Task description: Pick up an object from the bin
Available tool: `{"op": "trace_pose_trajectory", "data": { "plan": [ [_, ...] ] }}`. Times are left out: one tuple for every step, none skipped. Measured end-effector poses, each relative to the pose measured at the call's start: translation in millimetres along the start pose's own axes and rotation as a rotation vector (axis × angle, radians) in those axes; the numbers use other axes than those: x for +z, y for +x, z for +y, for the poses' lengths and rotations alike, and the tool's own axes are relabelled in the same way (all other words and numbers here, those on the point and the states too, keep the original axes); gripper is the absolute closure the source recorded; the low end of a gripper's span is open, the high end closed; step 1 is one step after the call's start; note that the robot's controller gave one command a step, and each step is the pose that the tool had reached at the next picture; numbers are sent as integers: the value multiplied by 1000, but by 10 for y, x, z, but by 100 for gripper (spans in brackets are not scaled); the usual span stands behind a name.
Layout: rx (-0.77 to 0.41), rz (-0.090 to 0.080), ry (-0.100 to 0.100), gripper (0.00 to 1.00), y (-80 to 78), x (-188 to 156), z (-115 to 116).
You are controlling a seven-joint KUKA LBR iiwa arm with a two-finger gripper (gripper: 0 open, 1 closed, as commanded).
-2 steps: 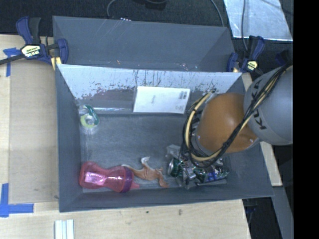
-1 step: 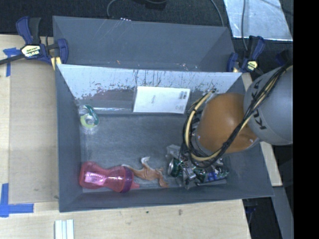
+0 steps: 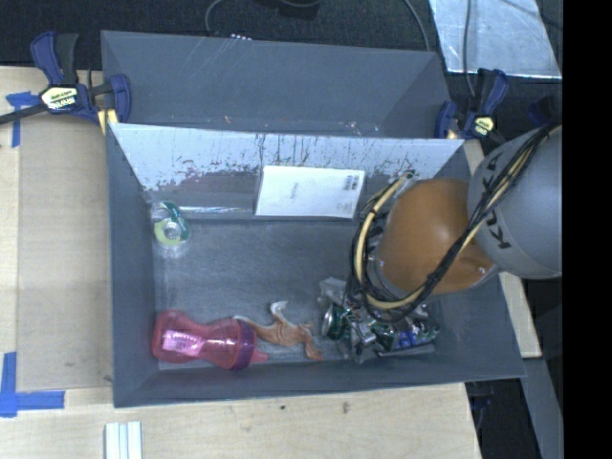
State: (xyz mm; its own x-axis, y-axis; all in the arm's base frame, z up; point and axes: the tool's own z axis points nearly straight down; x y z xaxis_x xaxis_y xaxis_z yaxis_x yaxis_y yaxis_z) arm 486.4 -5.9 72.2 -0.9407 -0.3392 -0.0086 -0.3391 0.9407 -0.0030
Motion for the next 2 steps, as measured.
{"op": "trace_pose_trajectory", "data": {
  "plan": [
    [0,0,0,100,0,0,0],
    [0,0,0,100,0,0,0]
  ]
}}
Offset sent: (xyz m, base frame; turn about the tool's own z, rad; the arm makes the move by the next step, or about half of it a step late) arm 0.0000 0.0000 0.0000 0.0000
